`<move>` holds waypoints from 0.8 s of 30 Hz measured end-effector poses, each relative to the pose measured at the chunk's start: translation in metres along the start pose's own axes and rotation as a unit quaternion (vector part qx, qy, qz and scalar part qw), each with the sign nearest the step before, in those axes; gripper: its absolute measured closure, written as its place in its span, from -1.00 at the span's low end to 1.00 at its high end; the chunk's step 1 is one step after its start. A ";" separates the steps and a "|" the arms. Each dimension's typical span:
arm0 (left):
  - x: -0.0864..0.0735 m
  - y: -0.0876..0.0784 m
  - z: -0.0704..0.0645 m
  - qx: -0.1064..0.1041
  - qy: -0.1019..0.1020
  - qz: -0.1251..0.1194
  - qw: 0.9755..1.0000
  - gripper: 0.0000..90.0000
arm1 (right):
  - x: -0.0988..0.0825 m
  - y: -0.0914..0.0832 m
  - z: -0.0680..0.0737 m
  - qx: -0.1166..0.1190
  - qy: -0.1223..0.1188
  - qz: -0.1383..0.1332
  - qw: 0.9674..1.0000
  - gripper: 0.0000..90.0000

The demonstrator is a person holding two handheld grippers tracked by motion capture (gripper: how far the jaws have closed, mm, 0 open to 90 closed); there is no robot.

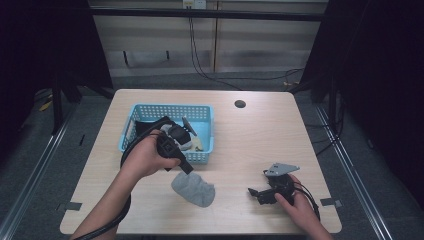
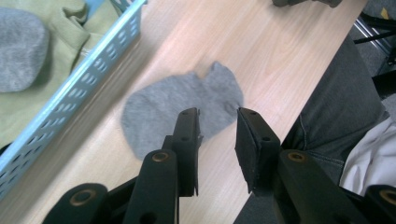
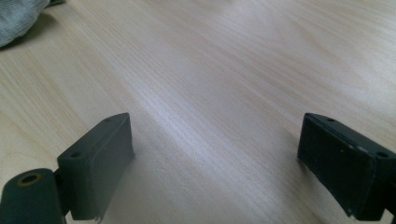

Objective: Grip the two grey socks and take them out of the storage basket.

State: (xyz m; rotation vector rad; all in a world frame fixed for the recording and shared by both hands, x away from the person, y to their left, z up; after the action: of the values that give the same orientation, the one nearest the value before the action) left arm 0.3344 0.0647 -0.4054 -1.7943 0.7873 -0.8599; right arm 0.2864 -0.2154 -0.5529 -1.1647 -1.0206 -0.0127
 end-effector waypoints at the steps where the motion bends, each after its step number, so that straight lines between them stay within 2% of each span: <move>1: 0.001 -0.001 0.001 0.003 -0.006 -0.007 1.000 0.52 | 0.000 0.000 0.000 0.000 0.000 0.000 1.000 -0.78; 4: 0.002 -0.003 0.007 0.009 -0.008 -0.016 1.000 0.47 | 0.000 0.000 0.000 0.000 0.000 0.000 1.000 -0.78; 5: 0.003 -0.004 0.010 0.011 -0.014 -0.023 1.000 0.44 | 0.000 0.000 0.000 0.000 0.000 0.000 1.000 -0.78; 6: 0.006 -0.006 0.017 0.015 -0.027 -0.042 0.999 0.43 | 0.000 0.000 0.000 0.000 0.000 0.000 1.000 -0.78; 8: 0.007 -0.007 0.021 0.020 -0.028 -0.045 0.998 0.40 | 0.000 0.000 0.000 0.000 0.000 0.000 1.000 -0.78; 9: 0.009 -0.009 0.029 0.027 -0.038 -0.054 0.997 0.39 | 0.000 0.000 0.000 0.000 0.000 0.000 1.000 -0.78; 10: 0.009 -0.009 0.029 0.027 -0.038 -0.054 0.997 0.39 | 0.000 0.000 0.000 0.000 0.000 0.000 1.000 -0.78; 11: 0.013 -0.009 0.039 0.034 -0.052 -0.057 0.996 0.37 | 0.000 0.000 0.000 0.000 0.000 0.000 1.000 -0.78; 13: 0.014 -0.009 0.043 0.038 -0.055 -0.056 0.996 0.34 | 0.000 0.000 0.000 0.000 0.000 0.000 1.000 -0.78; 14: 0.016 -0.008 0.052 0.047 -0.066 -0.063 0.995 0.32 | 0.000 0.000 0.000 0.000 0.000 0.000 1.000 -0.78; 17: 0.020 -0.007 0.067 0.066 -0.082 -0.075 0.992 0.25 | 0.000 0.000 0.000 0.000 0.000 0.000 1.000 -0.78; 18: 0.020 -0.007 0.067 0.066 -0.082 -0.075 0.992 0.21 | 0.000 0.000 0.000 0.000 0.000 0.000 1.000 -0.78; 20: 0.024 -0.004 0.079 0.072 -0.093 -0.082 0.990 0.19 | 0.000 0.000 0.000 0.000 0.000 0.000 1.000 -0.78; 22: 0.025 -0.002 0.083 0.074 -0.094 -0.082 0.989 0.16 | 0.000 0.000 0.000 0.000 0.000 0.000 1.000 -0.78; 24: 0.027 0.005 0.092 0.073 -0.103 -0.088 0.988 0.15 | 0.000 0.000 0.000 0.000 0.000 0.000 1.000 -0.78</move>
State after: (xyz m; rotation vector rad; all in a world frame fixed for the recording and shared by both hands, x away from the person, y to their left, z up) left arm 0.4247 0.0851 -0.4309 -1.8049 0.4265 -0.8084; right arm 0.2864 -0.2153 -0.5529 -1.1648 -1.0201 -0.0135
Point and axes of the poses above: each handheld gripper's, and its own axes: y roughly forward along the jaws, x roughly out of its top, z roughly to its left, the point moved 6 cm from there along y, roughly forward along the jaws, and after that the axes turned 4 degrees about z, right-handed, at the moved point
